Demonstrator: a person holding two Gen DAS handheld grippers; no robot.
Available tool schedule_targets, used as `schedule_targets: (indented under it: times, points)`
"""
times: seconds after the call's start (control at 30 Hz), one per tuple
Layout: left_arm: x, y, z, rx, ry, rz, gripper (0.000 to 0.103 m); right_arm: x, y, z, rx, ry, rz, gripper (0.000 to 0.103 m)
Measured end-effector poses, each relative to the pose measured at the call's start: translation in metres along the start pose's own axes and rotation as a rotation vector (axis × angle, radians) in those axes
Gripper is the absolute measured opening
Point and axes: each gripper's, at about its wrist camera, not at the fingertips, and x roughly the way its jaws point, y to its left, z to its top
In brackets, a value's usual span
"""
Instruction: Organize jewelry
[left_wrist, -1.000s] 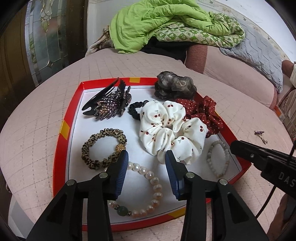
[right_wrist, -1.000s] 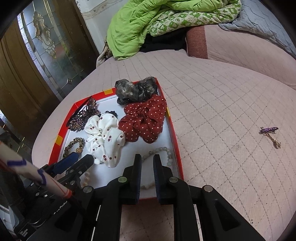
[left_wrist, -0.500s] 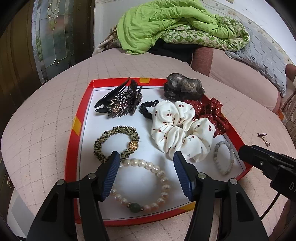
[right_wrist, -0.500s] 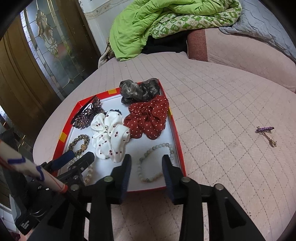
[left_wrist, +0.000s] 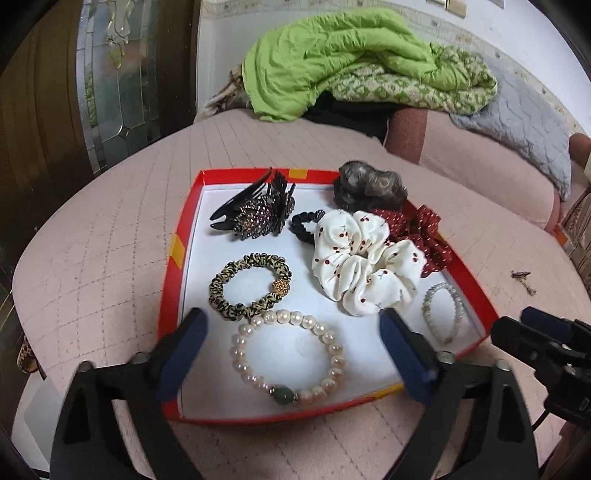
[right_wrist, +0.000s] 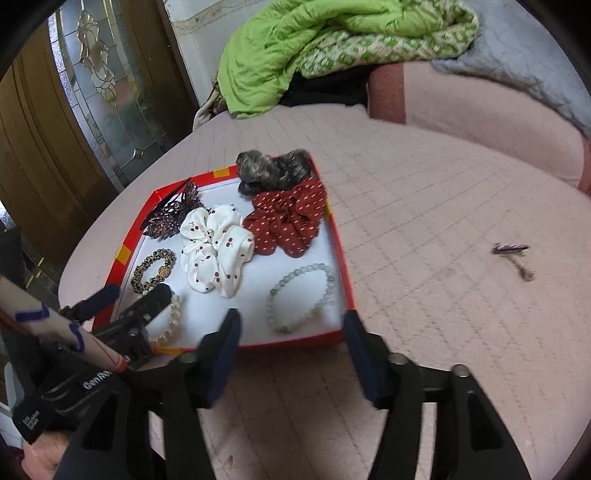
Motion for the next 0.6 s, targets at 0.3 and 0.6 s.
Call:
schedule_targets:
  times: [0.3,0.6]
  points:
    - [-0.052,0.002,-0.007,-0.019,-0.078,0.02,0.098,-0.058,-0.006,-0.015,-0.052,-0.103,-0.106,0.091]
    - [-0.135,-0.011,-0.019,0.015,-0.235,0.095,0.101,-0.122,-0.019,-0.051,-0.073,-0.207,-0.208,0.096]
